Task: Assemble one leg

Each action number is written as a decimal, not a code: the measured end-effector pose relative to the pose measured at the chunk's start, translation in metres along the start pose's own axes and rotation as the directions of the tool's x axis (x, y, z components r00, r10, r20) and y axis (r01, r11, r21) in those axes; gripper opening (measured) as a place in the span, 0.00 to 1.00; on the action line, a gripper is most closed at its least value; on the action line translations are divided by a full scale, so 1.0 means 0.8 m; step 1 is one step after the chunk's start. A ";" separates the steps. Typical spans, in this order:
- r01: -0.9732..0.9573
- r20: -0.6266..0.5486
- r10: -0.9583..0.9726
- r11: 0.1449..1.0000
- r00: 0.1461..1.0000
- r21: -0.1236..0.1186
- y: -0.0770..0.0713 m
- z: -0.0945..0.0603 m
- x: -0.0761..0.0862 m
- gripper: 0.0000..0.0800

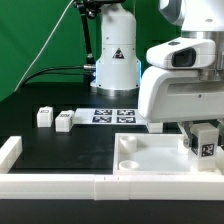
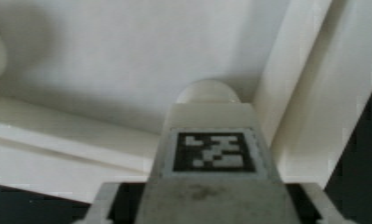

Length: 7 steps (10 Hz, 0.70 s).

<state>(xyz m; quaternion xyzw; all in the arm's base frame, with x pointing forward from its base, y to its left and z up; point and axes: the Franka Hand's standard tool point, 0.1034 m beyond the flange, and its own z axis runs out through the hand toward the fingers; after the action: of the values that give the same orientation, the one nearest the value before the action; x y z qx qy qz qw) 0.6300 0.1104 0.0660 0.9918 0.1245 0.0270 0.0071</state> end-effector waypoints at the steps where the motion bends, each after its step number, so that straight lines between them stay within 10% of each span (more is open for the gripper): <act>1: -0.175 0.000 0.175 0.985 0.985 0.005 -0.002 0.000 0.000 0.36; 7: -0.865 0.017 0.865 0.502 0.502 0.015 -0.006 0.003 -0.003 0.36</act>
Offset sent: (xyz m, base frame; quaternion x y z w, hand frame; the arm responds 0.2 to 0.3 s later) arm -0.0053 -0.0097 0.0058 -0.0288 0.0245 0.3941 0.9183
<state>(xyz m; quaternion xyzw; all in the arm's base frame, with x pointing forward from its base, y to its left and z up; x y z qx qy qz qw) 0.6268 0.1146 0.0633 0.9217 -0.3868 0.0222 -0.0177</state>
